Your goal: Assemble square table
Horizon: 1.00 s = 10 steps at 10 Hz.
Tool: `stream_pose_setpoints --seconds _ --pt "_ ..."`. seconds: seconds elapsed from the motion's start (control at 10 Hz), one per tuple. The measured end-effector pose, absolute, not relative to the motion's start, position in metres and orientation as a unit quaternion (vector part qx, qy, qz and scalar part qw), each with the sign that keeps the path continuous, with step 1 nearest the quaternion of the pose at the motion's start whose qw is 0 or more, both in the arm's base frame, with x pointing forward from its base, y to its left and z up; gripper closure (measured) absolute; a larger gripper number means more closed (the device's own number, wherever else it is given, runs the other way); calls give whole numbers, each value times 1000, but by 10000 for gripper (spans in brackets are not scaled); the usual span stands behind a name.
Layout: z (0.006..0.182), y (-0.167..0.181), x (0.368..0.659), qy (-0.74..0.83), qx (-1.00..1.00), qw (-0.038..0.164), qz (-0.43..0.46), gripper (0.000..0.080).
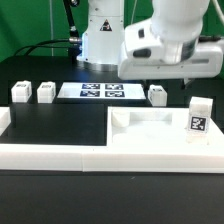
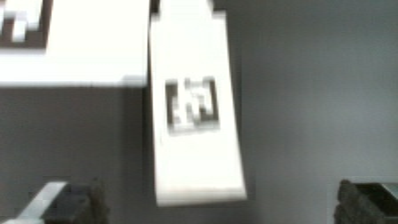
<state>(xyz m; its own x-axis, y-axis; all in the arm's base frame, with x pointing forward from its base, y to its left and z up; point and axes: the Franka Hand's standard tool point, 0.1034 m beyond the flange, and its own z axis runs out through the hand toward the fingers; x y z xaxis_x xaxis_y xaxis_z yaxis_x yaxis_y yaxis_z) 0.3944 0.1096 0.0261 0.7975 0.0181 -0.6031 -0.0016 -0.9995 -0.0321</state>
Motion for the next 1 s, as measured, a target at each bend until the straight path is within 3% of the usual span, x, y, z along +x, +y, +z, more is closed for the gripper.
stream_pose_setpoints --seconds 0.4,1.0 --pt "21 110 382 -4 -911 6 413 150" --pt "13 103 378 13 -900 5 437 150"
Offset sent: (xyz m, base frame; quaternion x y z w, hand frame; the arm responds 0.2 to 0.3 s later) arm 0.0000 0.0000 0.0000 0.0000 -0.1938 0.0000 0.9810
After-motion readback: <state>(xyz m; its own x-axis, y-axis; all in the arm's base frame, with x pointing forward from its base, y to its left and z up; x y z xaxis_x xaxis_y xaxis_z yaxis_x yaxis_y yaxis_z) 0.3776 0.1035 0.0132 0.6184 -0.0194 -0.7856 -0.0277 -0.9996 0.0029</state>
